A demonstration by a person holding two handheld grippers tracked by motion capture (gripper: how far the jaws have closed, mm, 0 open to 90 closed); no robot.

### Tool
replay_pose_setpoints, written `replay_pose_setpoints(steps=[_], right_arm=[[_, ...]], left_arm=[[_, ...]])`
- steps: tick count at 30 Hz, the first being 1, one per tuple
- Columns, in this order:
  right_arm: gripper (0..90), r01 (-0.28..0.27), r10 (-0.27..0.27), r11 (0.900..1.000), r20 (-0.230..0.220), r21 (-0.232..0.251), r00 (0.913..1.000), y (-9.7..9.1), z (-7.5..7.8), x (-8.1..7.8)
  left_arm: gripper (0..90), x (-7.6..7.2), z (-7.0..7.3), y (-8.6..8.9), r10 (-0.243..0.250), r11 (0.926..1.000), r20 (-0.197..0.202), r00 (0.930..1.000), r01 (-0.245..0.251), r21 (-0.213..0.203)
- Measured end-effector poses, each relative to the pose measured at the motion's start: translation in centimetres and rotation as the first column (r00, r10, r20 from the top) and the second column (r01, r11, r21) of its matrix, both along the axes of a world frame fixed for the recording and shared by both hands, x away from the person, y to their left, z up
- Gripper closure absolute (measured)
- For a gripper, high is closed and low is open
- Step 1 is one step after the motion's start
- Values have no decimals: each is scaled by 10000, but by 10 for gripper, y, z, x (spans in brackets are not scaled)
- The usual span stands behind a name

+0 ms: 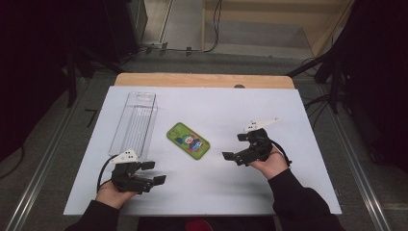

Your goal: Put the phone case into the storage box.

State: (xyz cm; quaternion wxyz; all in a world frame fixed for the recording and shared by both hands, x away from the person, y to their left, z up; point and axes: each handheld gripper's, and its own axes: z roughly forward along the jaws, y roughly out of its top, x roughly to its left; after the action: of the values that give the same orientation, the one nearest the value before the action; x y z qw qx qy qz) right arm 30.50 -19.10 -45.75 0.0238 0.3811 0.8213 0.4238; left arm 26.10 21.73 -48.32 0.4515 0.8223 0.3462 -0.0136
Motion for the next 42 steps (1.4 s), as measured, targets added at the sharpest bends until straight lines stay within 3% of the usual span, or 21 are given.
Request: replay_pose_setpoints(steps=[17,42], right_arm=[[0,-310,316,9990,192,-310,9993,28,6,20],[0,-507,510,9979,46,-399,9987,62,7,40]], left_arm=[[222,-1,1,0,-78,10000,36,10000,79,-32],[224,-1,2,1,-24,10000,119,9999,24,-24]])
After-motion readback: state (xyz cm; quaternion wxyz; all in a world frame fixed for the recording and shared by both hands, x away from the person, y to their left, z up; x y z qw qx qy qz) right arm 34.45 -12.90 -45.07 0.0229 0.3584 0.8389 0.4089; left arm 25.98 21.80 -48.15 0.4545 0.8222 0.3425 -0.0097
